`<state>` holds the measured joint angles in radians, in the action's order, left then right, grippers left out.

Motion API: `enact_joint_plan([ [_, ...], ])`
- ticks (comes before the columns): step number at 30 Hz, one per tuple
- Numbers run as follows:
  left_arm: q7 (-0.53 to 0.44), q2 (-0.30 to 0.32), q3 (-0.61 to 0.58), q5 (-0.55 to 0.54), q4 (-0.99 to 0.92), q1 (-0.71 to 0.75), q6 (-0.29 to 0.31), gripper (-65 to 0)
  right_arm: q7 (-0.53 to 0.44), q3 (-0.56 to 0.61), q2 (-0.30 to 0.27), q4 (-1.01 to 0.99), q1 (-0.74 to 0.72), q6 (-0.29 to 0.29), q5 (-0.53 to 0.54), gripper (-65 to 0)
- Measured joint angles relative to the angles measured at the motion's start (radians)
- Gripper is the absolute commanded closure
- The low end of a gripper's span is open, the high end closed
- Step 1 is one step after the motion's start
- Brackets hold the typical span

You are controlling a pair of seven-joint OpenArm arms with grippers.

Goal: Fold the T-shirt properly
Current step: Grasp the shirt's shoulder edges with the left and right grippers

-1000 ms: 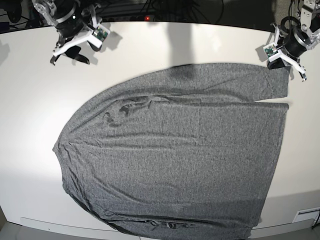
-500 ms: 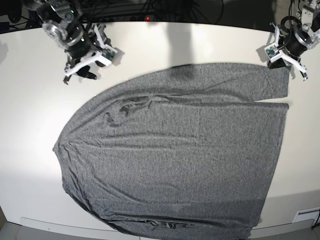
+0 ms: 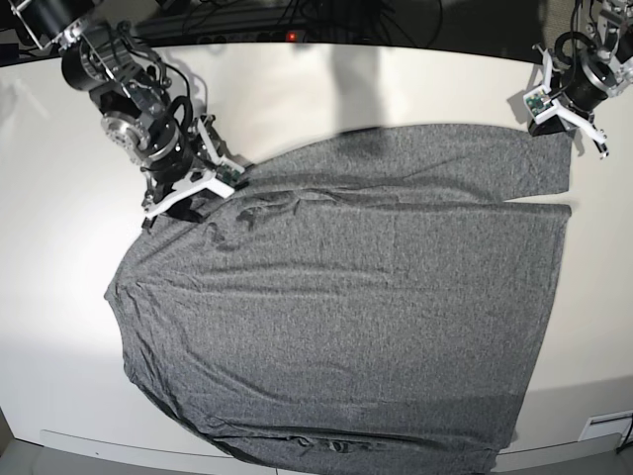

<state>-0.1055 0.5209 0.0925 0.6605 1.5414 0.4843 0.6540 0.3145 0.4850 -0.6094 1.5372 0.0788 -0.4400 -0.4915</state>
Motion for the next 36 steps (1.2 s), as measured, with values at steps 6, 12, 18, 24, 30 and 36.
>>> enact_joint_plan([
  [6, 0.0, 0.0, 0.0, 0.0, 0.0, 0.0, 0.0, 0.0, -0.001, -0.001, 0.0, -0.042, -0.074, -0.109, 0.079, -31.2],
  [12, 0.0, 0.0, 0.0, 0.0, 0.0, 0.0, 0.0, 0.0, -0.056, -0.005, -0.001, -0.115, -0.145, -0.226, 0.09, -31.2],
  [18, 0.0, 0.0, 0.0, 0.0, 0.0, 0.0, 0.0, 0.0, -0.047, -0.002, 0.0, -0.15, -0.193, -0.235, 0.143, -28.9],
  [24, 0.0, 0.0, 0.0, 0.0, 0.0, 0.0, 0.0, 0.0, -0.035, 0.0, 0.0, -0.156, -0.194, -0.246, 0.172, -4.6],
  [30, 0.009, 0.0, 0.0, -0.051, -0.002, 0.0, 0.001, 0.0, -0.028, 0.0, 0.0, -0.156, -0.194, -0.247, 0.17, 0.0],
  [36, 0.037, -0.006, 0.068, -0.232, 0.055, 0.039, 0.038, 0.0, -0.01, -0.028, -0.048, -0.125, -0.194, -0.249, 0.336, 0.0],
])
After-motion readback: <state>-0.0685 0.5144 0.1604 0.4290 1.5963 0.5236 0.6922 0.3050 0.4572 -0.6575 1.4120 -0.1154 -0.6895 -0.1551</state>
